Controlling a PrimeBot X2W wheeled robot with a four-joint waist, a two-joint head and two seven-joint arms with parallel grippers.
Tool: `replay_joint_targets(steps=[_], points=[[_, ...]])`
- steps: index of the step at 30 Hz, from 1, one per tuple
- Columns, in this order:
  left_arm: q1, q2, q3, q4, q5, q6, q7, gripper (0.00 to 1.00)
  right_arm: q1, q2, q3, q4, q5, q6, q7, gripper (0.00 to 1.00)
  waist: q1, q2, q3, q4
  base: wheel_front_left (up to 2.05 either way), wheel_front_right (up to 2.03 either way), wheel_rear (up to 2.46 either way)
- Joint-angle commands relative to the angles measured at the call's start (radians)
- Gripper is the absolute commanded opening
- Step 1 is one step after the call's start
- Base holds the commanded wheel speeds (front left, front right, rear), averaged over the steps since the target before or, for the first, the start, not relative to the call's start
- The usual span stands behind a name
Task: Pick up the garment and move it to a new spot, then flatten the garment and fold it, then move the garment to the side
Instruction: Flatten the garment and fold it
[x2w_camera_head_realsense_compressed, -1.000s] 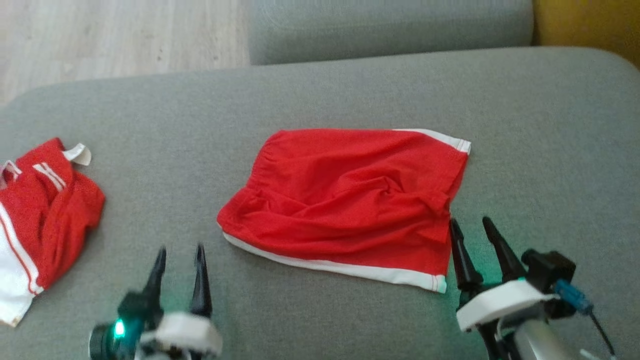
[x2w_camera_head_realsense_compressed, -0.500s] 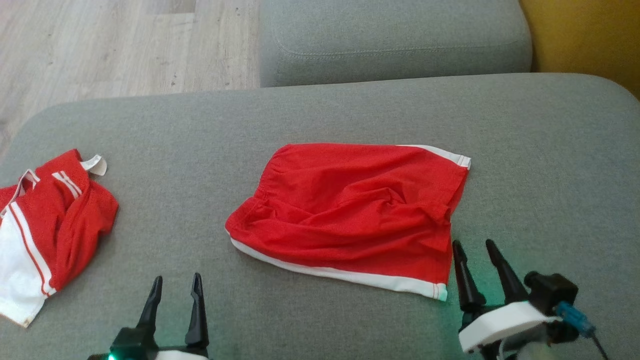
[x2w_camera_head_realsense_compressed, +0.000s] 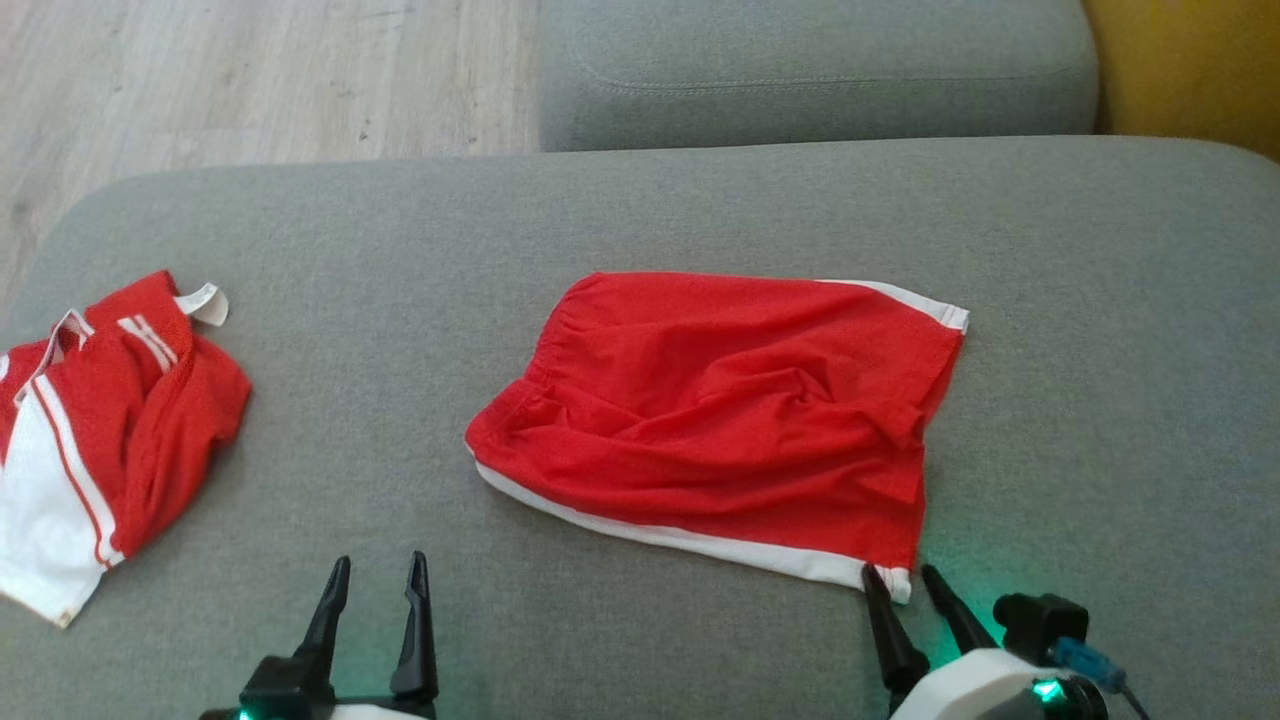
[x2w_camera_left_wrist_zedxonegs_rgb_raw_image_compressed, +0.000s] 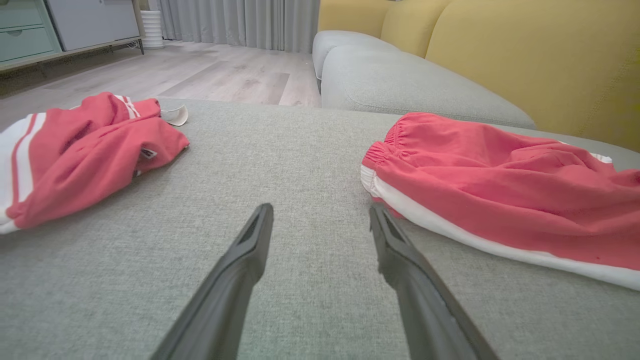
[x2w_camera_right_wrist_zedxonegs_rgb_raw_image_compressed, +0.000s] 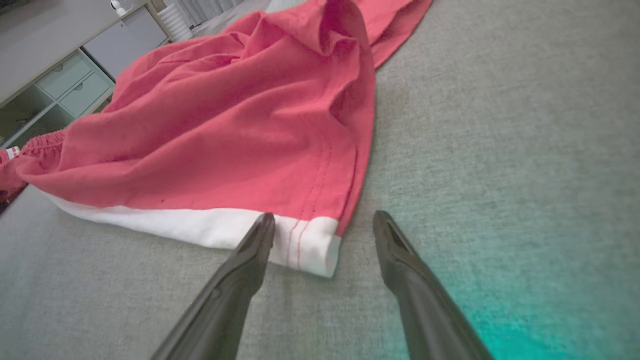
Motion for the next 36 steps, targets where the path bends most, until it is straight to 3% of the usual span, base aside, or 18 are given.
replay_joint_targets(steps=[1, 2, 3, 4, 5, 10, 17, 22, 26, 29, 36], points=[[-0.036, -0.001, 0.032, -0.021, 0.001, -0.001, -0.010, 1.00, -0.030, -0.001, 0.033, -0.001, 0.017, -0.001, -0.002, 1.00, 0.0000, 0.0000, 0.002, 0.005, 0.00, 0.00, 0.00], [-0.036, -0.001, 0.034, -0.020, 0.002, -0.003, -0.010, 1.00, -0.032, -0.001, 0.036, 0.005, 0.029, -0.001, -0.002, 1.00, 0.0000, 0.0000, 0.003, 0.007, 0.00, 0.00, 0.00], [-0.037, -0.001, 0.035, -0.020, 0.003, -0.005, -0.010, 1.00, -0.035, -0.001, 0.043, 0.013, 0.033, -0.001, -0.002, 0.87, 0.0000, 0.0000, 0.004, 0.009, 0.00, 0.00, 0.00], [-0.037, -0.001, 0.035, -0.020, 0.003, -0.006, -0.010, 1.00, -0.037, -0.001, 0.052, 0.025, 0.036, -0.001, -0.002, 0.36, 0.0000, 0.0000, 0.004, 0.010, 0.00, 0.00, 0.00], [-0.037, -0.001, 0.034, -0.019, 0.003, -0.006, -0.010, 1.00, -0.039, -0.001, 0.061, 0.040, 0.039, -0.001, -0.001, 0.00, 0.0000, 0.0000, 0.003, 0.012, 0.00, 0.00, 0.00], [-0.033, -0.001, 0.028, -0.014, -0.008, -0.008, -0.010, 1.00, -0.053, -0.008, 0.055, 0.102, 0.036, -0.001, -0.002, 0.00, 0.0000, 0.0000, -0.007, 0.013, 0.00, 0.00, 0.00], [-0.041, -0.001, -0.026, 0.012, -0.052, -0.063, -0.010, 1.00, -0.059, -0.089, -0.088, 0.058, -0.009, -0.001, -0.002, 0.00, 0.0000, 0.0000, -0.015, -0.011, 0.00, 0.00, 0.00], [-0.059, -0.001, -0.098, 0.054, -0.068, -0.095, -0.010, 1.00, -0.074, -0.114, -0.129, 0.036, -0.039, -0.001, -0.002, 0.00, 0.0000, 0.0000, -0.010, -0.030, 0.00, 0.00, 0.00], [-0.102, 0.001, -0.220, 0.089, -0.106, -0.103, -0.010, 1.00, -0.097, -0.118, -0.134, 0.025, -0.059, -0.001, -0.002, 0.00, 0.0000, 0.0000, 0.008, -0.047, 0.00, 0.00, 0.00], [-0.151, 0.034, -0.321, 0.093, -0.168, -0.103, -0.010, 1.00, -0.113, -0.112, -0.131, 0.019, -0.066, -0.001, -0.002, 0.00, 0.0000, 0.0000, 0.025, -0.057, 0.00, 0.00, 0.00], [-0.253, 0.095, -0.403, 0.114, -0.235, -0.103, -0.010, 1.00, -0.130, -0.098, -0.121, 0.011, -0.069, -0.001, -0.002, 0.00, 0.0000, 0.0000, 0.064, -0.080, 0.00, 0.00, 0.00]])
